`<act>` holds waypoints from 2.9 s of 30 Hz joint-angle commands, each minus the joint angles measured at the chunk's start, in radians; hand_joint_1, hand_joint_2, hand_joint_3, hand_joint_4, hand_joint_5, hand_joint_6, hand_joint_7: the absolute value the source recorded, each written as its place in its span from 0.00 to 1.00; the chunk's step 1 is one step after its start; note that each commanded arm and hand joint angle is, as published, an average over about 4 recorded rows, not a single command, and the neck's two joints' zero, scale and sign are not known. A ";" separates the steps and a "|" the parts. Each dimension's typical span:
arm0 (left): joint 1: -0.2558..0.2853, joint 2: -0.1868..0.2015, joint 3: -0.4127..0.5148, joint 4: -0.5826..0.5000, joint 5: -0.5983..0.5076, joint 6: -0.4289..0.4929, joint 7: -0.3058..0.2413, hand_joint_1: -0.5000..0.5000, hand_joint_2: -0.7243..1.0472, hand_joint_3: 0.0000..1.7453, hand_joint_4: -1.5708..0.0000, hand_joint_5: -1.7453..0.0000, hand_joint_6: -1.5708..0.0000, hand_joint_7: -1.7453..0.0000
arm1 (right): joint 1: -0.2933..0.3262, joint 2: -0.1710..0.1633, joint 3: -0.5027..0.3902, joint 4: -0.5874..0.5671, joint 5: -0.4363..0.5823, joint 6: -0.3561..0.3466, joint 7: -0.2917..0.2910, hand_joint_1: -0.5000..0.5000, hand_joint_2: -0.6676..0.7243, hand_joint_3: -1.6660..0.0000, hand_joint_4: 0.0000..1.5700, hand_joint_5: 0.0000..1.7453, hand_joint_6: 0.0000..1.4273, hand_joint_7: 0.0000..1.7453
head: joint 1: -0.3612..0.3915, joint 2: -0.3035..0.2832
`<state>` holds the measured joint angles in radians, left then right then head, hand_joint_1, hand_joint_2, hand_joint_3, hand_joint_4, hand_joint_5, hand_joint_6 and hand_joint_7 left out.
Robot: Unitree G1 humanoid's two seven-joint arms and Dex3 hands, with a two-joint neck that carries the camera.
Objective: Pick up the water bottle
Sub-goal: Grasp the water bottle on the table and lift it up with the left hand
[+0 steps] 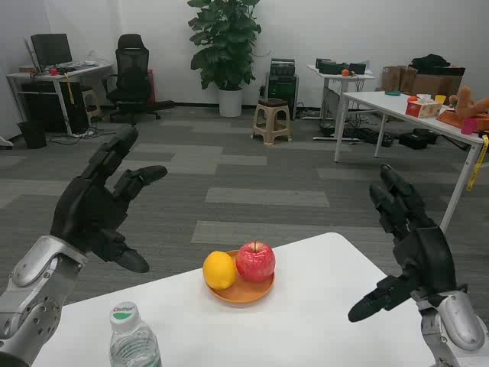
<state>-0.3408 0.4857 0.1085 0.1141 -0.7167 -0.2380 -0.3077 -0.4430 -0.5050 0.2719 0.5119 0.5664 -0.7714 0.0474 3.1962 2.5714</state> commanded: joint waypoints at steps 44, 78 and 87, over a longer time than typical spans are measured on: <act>0.004 -0.177 -0.004 0.128 -0.029 -0.296 0.104 0.00 0.15 0.04 1.00 1.00 1.00 0.98 | 0.017 0.064 -0.073 -0.033 0.007 -0.006 -0.029 0.00 0.64 1.00 0.00 0.00 0.00 0.04 | 0.085 -0.402; 0.093 -0.089 0.365 -0.008 -0.220 0.211 -0.129 0.00 0.38 0.01 1.00 1.00 1.00 0.92 | -0.006 0.028 -0.066 0.027 0.009 -0.006 -0.029 0.00 0.68 1.00 0.00 0.00 0.00 0.04 | 0.526 -0.513; 0.160 -0.098 0.504 -0.063 -0.237 0.312 -0.137 0.00 0.54 0.03 1.00 1.00 1.00 0.92 | -0.006 0.023 -0.059 0.028 0.009 -0.006 -0.029 0.00 0.68 1.00 0.00 0.00 0.00 0.04 | 0.538 -0.502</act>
<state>-0.1995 0.3963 0.5935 0.0638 -0.9506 0.0589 -0.4392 -0.4365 -0.4767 0.2121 0.5423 0.5663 -0.7725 0.0241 3.7339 2.0681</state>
